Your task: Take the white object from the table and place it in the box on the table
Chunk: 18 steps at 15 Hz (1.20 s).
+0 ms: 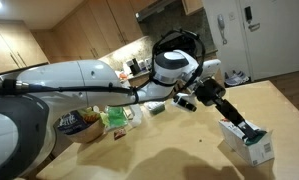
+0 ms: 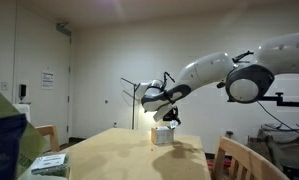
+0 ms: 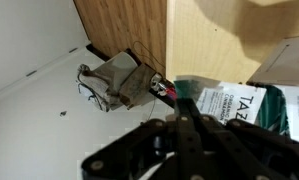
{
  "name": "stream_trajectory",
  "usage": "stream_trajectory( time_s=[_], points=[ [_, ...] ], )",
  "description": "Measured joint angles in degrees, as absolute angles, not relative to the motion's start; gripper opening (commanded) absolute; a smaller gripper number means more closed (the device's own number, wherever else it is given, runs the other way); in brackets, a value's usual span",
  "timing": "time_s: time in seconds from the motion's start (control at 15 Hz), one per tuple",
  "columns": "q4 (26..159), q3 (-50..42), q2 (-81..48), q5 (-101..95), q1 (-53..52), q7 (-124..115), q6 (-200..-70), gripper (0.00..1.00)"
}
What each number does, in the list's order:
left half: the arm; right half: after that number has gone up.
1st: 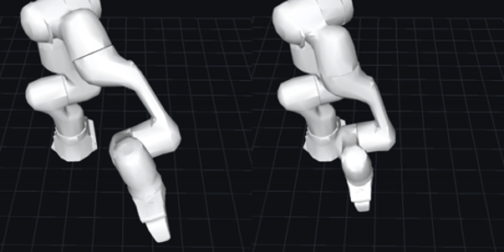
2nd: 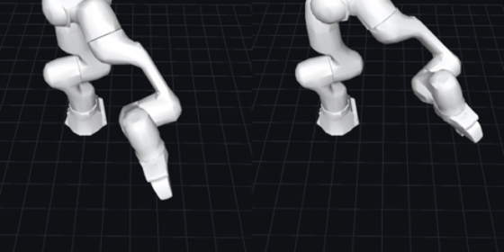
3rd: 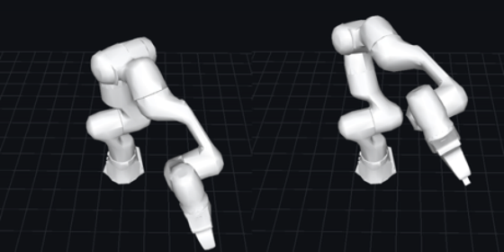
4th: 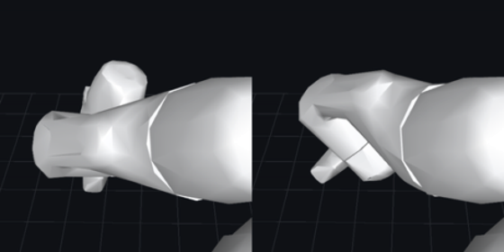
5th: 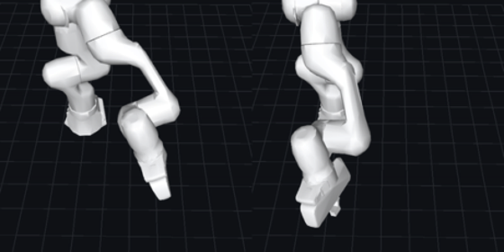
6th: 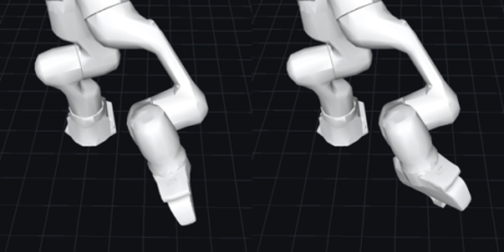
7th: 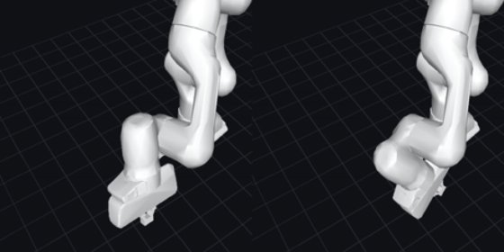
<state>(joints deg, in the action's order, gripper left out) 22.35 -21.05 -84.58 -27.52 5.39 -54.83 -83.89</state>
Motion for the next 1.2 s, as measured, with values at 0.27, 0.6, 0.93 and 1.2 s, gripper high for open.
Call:
stream_trajectory(
  time_s=[0.27,0.6,0.93,1.2],
  points=[
    [22.3,-21.0,-84.6,-27.5,5.6,-60.1,-83.4,0.01],
    [22.3,-21.0,-84.6,-27.5,5.6,-66.9,-83.3,0.01],
    [22.3,-20.3,-84.6,-26.9,5.8,-65.2,-84.0,0.01],
    [22.6,-19.0,-84.5,-25.7,6.1,-60.8,-85.3,0.01]
  ],
)
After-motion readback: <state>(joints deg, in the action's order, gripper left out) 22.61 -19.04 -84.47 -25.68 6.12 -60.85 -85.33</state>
